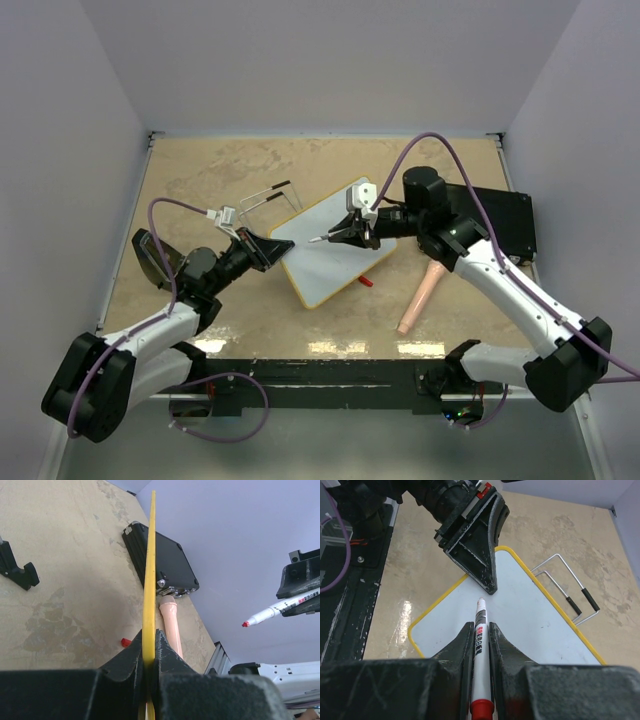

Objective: Write a sentence on the whiteboard

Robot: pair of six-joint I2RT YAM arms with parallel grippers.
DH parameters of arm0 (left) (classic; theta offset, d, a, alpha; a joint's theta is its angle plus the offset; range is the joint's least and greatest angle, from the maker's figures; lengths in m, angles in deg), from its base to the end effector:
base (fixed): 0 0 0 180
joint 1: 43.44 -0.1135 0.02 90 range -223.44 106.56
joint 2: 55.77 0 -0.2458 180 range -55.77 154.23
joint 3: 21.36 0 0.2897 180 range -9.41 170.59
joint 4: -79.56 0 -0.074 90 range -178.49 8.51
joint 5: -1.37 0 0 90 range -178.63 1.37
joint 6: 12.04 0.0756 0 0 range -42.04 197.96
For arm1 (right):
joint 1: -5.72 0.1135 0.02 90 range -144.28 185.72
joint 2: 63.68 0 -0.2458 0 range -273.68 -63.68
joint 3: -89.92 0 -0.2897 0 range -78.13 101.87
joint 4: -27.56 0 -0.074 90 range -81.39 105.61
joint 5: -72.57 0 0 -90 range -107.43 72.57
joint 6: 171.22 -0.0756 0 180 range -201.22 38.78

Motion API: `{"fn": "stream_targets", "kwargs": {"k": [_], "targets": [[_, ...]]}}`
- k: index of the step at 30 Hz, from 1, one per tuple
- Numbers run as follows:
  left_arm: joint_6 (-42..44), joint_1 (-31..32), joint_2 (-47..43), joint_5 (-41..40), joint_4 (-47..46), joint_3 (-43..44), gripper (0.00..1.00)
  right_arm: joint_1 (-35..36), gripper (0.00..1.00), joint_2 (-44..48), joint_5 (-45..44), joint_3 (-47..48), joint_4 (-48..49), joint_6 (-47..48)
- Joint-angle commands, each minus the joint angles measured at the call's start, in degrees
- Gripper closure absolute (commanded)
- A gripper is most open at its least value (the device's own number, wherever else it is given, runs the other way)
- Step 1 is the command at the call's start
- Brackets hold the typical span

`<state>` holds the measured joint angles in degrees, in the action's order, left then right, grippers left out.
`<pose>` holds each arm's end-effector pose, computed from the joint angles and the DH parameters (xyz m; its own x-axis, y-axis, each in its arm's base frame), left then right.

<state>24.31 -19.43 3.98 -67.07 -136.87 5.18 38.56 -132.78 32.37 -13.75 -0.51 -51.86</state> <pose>0.2469 -0.1404 0.1753 -0.5443 -0.5776 -0.6084 0.4643 0.3967 -0.7919 0.2497 0.2299 0.3359 0.2052 -0.2442 -0.9478 -0.9743 0.0407 -0.2214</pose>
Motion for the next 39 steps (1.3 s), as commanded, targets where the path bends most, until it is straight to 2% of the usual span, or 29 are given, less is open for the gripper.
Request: {"fn": "stream_targets", "kwargs": {"k": [1, 16, 27, 39], "targets": [[-2.6, -0.2, 0.1, -0.7, -9.0, 3.5, 1.00, 0.8, 1.00, -0.6, -1.9, -0.2, 2.8, 0.0], [-3.7, -0.1, 0.9, -1.3, -10.0, 4.0, 1.00, 2.3, 1.00, -2.2, -4.1, 2.2, 1.0, 1.9], [-3.4, -0.2, 0.8, -1.3, -10.7, 4.1, 1.00, 2.6, 1.00, -1.5, 0.4, 0.3, 0.5, 3.7], [-4.2, -0.1, 2.0, -1.0, -12.7, 4.1, 1.00, 4.2, 1.00, -3.3, -6.9, 0.3, 4.8, -1.3]]}}
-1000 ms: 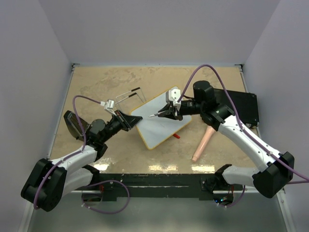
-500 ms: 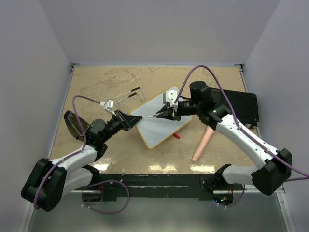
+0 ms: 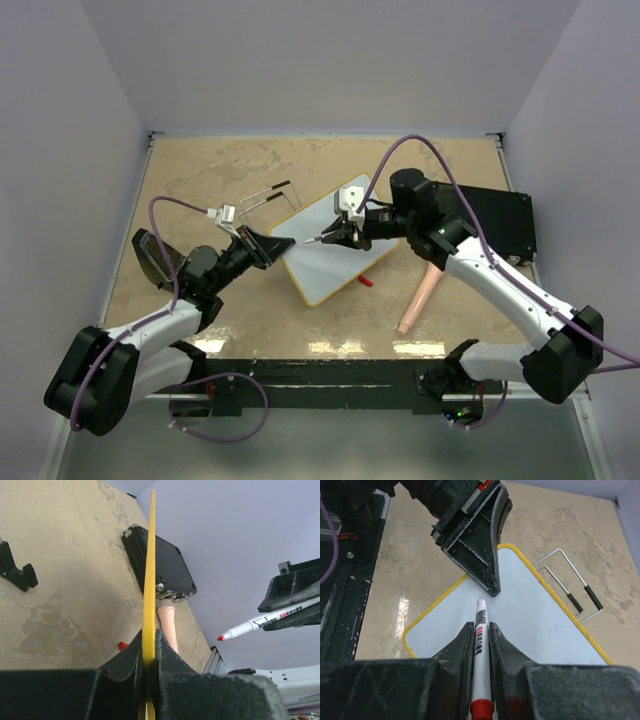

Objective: Write a sentence on the whiteboard

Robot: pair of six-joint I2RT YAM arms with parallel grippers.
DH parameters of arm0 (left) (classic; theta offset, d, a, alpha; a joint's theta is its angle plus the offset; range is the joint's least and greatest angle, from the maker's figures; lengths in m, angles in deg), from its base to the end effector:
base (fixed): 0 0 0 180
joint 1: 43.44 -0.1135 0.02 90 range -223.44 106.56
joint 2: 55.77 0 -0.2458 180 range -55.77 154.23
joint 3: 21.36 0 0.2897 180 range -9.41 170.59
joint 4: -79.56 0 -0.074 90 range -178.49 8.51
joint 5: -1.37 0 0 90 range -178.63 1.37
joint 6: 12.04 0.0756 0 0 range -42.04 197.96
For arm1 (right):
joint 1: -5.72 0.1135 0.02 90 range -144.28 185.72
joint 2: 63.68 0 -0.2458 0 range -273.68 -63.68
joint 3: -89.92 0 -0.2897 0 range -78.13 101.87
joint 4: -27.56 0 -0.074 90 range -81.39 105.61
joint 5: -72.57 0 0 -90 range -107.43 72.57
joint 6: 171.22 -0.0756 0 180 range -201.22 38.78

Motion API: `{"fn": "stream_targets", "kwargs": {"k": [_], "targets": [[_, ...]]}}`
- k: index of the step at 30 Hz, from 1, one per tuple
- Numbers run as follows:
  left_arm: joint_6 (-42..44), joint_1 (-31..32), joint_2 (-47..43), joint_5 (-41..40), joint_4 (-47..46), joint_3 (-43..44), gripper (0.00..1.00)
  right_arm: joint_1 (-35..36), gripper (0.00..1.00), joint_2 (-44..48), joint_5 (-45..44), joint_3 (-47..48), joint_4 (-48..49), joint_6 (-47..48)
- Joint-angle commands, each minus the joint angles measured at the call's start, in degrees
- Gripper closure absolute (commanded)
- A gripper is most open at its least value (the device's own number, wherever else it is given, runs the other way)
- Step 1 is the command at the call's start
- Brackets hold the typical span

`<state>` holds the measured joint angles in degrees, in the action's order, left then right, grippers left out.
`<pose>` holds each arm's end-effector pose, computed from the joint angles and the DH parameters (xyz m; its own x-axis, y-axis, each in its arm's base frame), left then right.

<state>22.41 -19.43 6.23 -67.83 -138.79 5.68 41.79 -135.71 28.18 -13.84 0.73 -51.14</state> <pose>0.2507 -0.1411 0.1731 -0.5501 -0.5988 -0.5820 0.4429 0.3816 -0.8113 0.2513 0.2499 0.3198 0.2046 -0.2847 -0.9365 -0.9736 0.0397 -0.2248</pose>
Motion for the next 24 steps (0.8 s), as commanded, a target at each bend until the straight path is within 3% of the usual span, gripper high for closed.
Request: {"fn": "stream_targets", "kwargs": {"k": [1, 11, 24], "targets": [[-2.5, -0.2, -0.4, -0.1, -10.9, 3.7, 1.00, 0.8, 1.00, -0.9, -3.6, 0.4, 4.2, -2.8], [-2.5, -0.2, -0.2, 1.1, -12.2, 3.4, 1.00, 0.9, 1.00, -3.2, -9.5, -0.1, 7.4, -6.5], [-2.9, -0.2, 1.0, 2.7, -14.2, 3.1, 1.00, 1.0, 1.00, -4.2, -10.4, -0.7, 8.8, -8.0]]}}
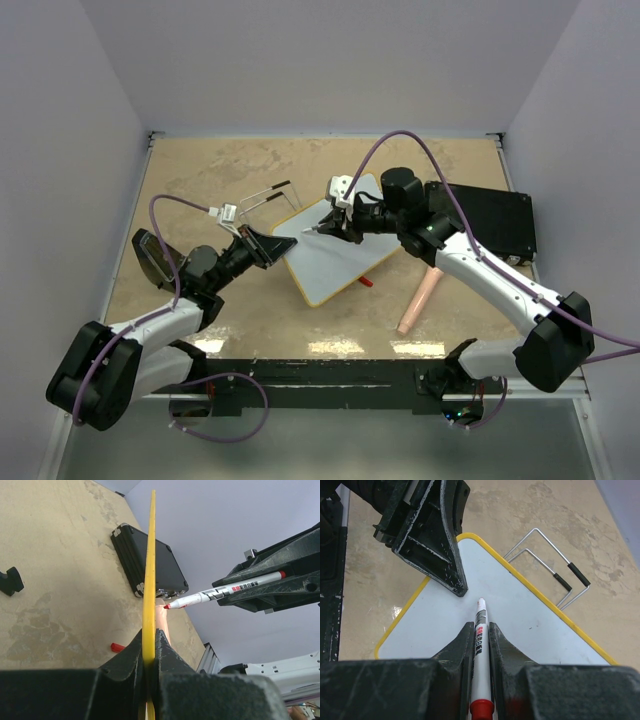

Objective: Write a sentence on the whiteboard

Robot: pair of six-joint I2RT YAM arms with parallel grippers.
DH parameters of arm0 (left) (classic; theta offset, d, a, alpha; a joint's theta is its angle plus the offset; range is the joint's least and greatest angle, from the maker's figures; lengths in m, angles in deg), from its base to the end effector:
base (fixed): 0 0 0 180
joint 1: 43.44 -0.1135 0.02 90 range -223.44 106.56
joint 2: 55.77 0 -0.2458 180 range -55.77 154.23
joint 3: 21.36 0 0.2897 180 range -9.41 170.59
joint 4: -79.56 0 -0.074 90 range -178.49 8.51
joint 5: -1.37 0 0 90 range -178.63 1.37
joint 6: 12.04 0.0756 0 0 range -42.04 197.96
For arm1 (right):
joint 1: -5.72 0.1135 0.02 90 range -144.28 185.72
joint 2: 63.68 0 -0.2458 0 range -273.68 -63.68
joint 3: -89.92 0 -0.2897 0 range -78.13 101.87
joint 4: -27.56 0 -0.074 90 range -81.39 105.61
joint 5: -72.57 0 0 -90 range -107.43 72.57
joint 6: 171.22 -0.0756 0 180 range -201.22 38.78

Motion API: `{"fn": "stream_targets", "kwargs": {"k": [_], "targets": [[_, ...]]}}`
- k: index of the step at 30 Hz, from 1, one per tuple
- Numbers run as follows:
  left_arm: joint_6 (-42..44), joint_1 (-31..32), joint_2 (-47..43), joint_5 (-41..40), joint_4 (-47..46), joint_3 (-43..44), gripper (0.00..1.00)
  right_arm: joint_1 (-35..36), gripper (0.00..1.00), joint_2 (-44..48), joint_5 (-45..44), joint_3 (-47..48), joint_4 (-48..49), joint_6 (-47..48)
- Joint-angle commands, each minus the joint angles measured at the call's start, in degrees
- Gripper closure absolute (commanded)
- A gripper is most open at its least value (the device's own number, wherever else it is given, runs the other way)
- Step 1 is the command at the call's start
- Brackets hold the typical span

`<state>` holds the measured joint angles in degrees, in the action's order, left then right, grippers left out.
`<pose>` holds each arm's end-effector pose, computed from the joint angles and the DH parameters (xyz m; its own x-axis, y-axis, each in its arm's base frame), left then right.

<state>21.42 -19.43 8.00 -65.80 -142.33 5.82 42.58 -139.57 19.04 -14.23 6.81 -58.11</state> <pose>0.2503 -0.1436 0.1746 -0.5608 -0.5920 -0.5789 0.4717 0.3462 -0.8109 0.2737 0.2614 0.3038 0.1026 -0.3175 -0.9427 -0.9641 0.2016 -0.1729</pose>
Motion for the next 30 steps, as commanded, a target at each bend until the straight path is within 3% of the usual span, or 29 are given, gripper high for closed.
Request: {"fn": "stream_targets", "kwargs": {"k": [1, 30], "targets": [[-2.0, -0.1, -0.8, 0.7, -10.9, 3.1, 1.00, 0.1, 1.00, -0.6, -1.3, -0.4, 2.6, -1.1], [-0.2, -0.4, -2.2, 0.1, -8.2, 4.4, 1.00, 0.2, 1.00, -1.0, 2.3, -0.9, -6.2, 7.1]]}}
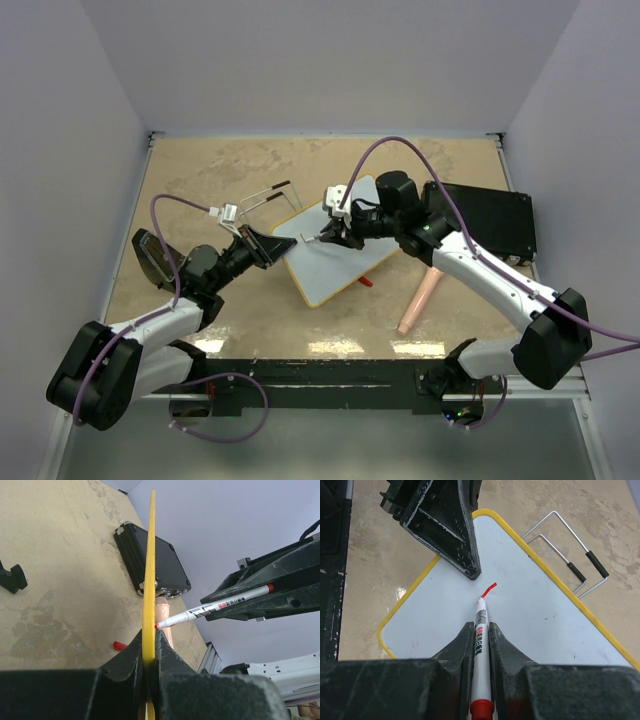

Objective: Write a sentence on the whiteboard

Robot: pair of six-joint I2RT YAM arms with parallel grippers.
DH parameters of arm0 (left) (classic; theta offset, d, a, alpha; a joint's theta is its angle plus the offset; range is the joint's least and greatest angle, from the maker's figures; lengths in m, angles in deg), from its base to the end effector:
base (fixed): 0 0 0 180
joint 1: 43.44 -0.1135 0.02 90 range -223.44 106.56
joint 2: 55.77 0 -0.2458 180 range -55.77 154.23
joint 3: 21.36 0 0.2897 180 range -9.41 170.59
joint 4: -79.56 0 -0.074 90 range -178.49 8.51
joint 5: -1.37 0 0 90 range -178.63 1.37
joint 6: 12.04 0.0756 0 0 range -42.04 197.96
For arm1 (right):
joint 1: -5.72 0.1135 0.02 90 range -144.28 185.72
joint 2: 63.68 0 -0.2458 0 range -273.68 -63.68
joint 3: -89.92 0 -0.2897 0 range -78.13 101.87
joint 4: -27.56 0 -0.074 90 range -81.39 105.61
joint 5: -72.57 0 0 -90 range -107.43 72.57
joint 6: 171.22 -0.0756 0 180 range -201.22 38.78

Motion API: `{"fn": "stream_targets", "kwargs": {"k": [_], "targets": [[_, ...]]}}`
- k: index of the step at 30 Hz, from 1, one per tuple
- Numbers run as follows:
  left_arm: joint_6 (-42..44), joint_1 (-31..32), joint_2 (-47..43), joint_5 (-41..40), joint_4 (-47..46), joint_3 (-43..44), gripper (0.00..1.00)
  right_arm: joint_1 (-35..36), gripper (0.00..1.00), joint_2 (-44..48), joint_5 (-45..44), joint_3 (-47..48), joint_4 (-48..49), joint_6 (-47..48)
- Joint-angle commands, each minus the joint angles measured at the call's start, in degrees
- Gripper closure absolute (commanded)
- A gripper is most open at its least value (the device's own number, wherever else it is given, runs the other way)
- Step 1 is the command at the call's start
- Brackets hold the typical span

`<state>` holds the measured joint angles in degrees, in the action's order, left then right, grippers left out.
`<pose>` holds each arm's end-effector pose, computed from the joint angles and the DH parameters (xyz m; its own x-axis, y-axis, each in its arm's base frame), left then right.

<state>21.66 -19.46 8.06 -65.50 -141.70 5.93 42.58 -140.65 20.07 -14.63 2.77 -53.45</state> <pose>0.2505 -0.1439 0.1734 -0.5668 -0.5852 -0.5799 0.4684 0.3501 -0.8112 0.2719 0.2613 0.2859 0.1114 -0.3785 -0.9189 -0.9726 0.1481 -0.1789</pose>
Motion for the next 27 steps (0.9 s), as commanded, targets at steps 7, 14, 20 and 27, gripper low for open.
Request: {"fn": "stream_targets", "kwargs": {"k": [7, 14, 20, 27], "targets": [[-0.1, -0.5, -2.4, -0.3, -8.3, 4.2, 1.00, 0.2, 1.00, 0.3, 2.1, -1.0, -3.7, 3.9], [0.2, -0.8, -2.8, -0.3, -7.7, 4.2, 1.00, 0.2, 1.00, 0.2, 1.2, -1.0, -4.6, 4.8], [0.5, -0.9, -3.1, -0.1, -7.3, 4.0, 1.00, 0.1, 1.00, 0.6, -1.0, -0.8, -3.9, 4.0], [1.5, -1.0, -3.1, -0.5, -6.2, 3.4, 1.00, -0.4, 1.00, 1.3, -1.5, -0.1, -2.1, 1.2]]}}
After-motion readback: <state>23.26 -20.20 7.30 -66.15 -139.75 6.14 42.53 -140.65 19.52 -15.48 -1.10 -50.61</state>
